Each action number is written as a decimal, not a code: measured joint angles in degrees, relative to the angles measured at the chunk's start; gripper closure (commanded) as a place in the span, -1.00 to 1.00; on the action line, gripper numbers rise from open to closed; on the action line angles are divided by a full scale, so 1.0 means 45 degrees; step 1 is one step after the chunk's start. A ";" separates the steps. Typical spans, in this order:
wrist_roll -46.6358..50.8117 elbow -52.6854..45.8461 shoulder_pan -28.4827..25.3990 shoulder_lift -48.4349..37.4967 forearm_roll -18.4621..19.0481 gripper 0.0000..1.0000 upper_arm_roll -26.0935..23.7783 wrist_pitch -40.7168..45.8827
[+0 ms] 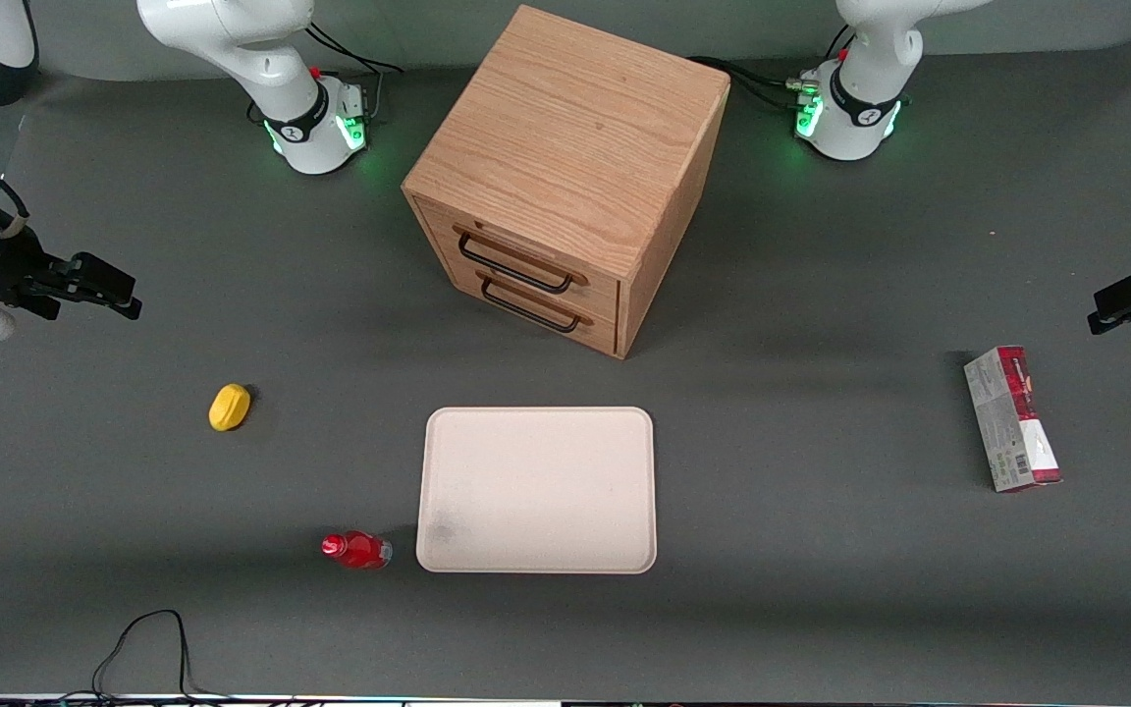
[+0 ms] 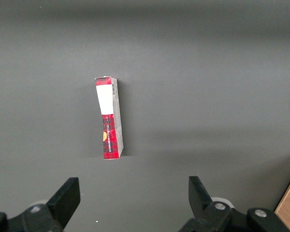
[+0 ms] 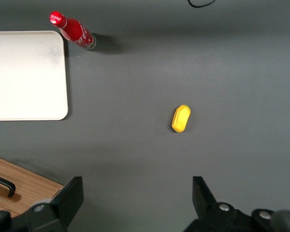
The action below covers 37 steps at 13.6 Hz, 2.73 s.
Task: Place coke bottle on tray
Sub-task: 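Move the right gripper down to the red Coca-Cola bottle lying beside the tray, then close the right gripper around the red bottle's cap end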
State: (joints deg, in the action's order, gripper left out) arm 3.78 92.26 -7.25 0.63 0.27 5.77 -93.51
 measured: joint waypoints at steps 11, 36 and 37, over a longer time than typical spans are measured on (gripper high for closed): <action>0.0022 -0.0378 -0.0070 0.0763 -0.0321 -1.00 -0.0790 -0.1155; 0.0211 -0.7548 0.0229 1.1206 0.1445 -0.88 -0.3654 -0.5363; 0.0210 -0.7525 0.0227 1.1293 0.1453 -0.77 -0.3663 -0.5554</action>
State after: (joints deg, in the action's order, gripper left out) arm 4.72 58.39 -6.22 51.45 6.81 -10.71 -118.51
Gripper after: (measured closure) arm 0.018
